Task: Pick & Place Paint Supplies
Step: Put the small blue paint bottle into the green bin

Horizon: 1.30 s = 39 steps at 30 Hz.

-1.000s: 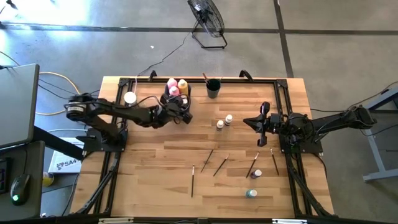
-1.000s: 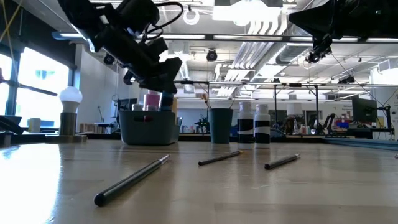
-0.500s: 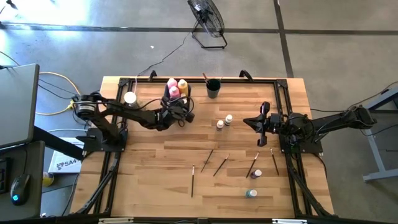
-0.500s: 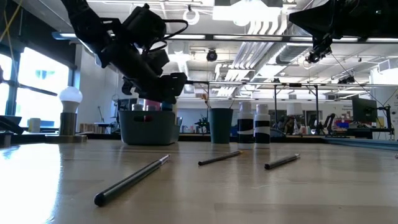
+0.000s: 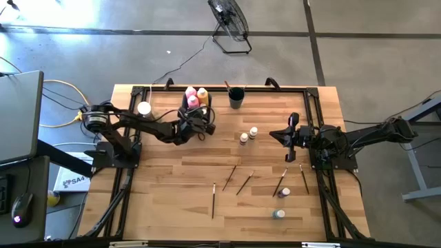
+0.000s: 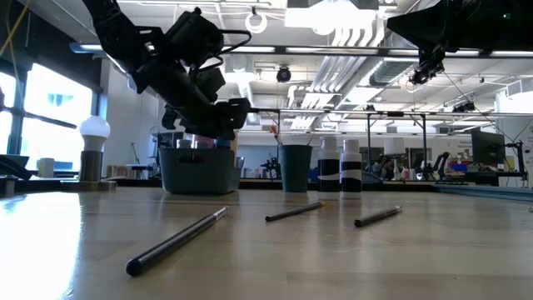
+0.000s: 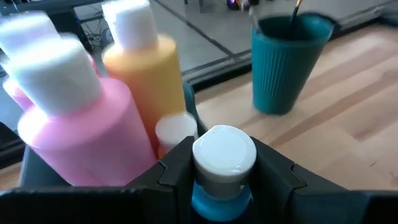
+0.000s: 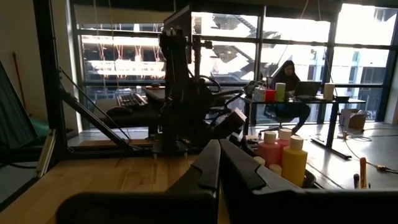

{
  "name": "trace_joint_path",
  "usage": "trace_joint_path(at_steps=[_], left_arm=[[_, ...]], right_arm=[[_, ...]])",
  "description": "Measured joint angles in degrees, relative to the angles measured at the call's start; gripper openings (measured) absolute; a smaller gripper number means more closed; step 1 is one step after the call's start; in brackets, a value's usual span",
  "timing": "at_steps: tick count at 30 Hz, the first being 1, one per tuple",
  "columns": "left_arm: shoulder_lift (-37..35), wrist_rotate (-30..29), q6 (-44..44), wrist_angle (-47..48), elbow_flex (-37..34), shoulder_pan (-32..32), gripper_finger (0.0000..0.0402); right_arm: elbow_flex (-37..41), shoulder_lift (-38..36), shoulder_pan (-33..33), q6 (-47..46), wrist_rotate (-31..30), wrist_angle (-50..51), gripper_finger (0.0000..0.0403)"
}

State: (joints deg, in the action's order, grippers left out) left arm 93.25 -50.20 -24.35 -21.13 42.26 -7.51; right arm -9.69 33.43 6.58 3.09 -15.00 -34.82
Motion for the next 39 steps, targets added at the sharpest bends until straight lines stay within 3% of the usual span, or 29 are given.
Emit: trace_joint_path(at_steps=[15, 27, 39], left_arm=[[4.48, -2.94, -1.43, -3.08, 0.00, -0.02, 0.0121], [4.42, 4.25, -1.02, -3.16, 0.06, 0.00, 0.0154], [4.42, 1.67, 3.28, -2.72, 0.05, 0.00, 0.0157]], right_arm=[[0.00, 0.00, 0.00, 0.14, 0.15, -0.11, 0.0002], [0.00, -0.01, 0.00, 0.17, 0.13, -0.11, 0.0002], [0.00, 0.00, 0.01, 0.20, 0.13, -0.10, 0.0002]])
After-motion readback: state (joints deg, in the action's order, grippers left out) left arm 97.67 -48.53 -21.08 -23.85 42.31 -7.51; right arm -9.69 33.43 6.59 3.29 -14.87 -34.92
